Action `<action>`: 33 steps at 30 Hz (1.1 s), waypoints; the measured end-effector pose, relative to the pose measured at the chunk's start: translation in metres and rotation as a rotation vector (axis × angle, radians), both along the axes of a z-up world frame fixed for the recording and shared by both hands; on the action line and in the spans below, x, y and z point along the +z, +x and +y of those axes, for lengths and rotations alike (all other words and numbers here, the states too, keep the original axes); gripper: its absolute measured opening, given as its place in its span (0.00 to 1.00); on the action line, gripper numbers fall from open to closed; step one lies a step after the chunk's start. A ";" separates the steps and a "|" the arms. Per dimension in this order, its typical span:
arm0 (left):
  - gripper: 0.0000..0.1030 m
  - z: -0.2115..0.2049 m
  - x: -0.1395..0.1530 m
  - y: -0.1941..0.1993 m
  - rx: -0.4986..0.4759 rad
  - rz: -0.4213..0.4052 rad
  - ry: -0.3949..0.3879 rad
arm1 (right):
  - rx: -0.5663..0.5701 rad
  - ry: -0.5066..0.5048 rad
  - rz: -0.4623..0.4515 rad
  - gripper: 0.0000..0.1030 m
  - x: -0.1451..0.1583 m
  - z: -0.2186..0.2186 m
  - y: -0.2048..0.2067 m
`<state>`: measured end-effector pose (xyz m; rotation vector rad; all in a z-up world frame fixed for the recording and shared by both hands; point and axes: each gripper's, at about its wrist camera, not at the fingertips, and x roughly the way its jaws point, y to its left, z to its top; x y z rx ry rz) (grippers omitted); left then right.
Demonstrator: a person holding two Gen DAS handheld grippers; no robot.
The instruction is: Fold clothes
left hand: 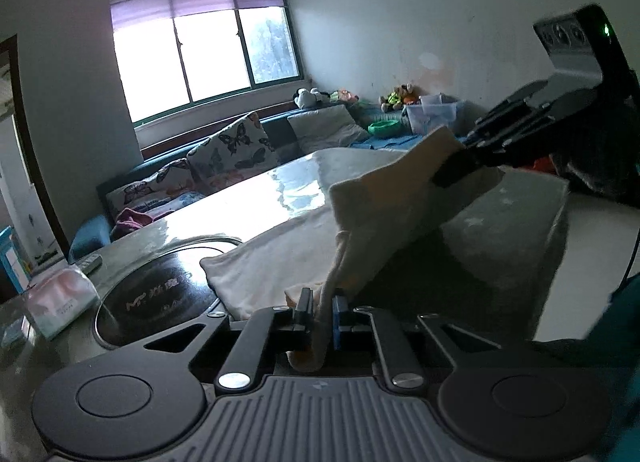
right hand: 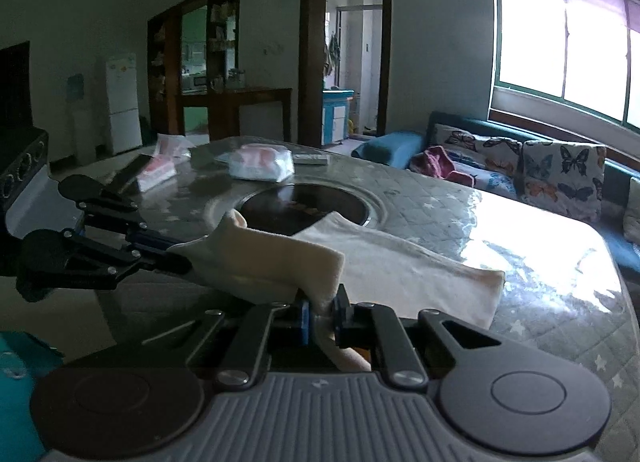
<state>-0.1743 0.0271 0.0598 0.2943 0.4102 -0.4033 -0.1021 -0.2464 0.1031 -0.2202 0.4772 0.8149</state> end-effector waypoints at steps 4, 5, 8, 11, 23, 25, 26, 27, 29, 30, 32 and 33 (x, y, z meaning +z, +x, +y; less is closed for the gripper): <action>0.09 0.003 0.009 -0.024 -0.007 0.010 -0.027 | 0.014 0.007 0.021 0.09 0.008 -0.005 -0.023; 0.09 0.003 0.010 -0.026 -0.007 0.012 -0.030 | 0.018 0.007 0.025 0.09 0.010 -0.005 -0.028; 0.09 0.004 0.011 -0.021 0.004 0.007 -0.028 | 0.020 0.007 0.028 0.09 0.014 -0.003 -0.031; 0.09 0.007 0.014 -0.007 0.017 0.003 -0.045 | 0.006 0.013 0.033 0.09 0.016 -0.001 -0.023; 0.09 0.017 0.020 0.090 0.044 0.011 -0.055 | -0.051 0.014 0.095 0.09 0.016 0.005 0.066; 0.09 0.018 0.015 0.113 0.055 0.029 -0.044 | -0.056 0.000 0.098 0.09 0.012 0.008 0.085; 0.09 0.018 0.011 0.124 0.062 0.041 -0.038 | -0.062 -0.007 0.107 0.09 0.010 0.010 0.097; 0.09 0.018 0.008 0.136 0.070 0.053 -0.032 | -0.068 -0.014 0.115 0.09 0.007 0.011 0.109; 0.09 0.017 0.001 0.158 0.084 0.077 -0.019 | -0.079 -0.033 0.132 0.09 -0.002 0.017 0.137; 0.09 0.017 -0.002 0.170 0.092 0.089 -0.013 | -0.090 -0.038 0.144 0.09 -0.008 0.020 0.147; 0.09 0.015 -0.014 0.189 0.113 0.128 0.001 | -0.113 -0.048 0.170 0.09 -0.021 0.025 0.166; 0.09 0.014 -0.020 0.197 0.129 0.146 0.005 | -0.122 -0.056 0.187 0.09 -0.029 0.028 0.174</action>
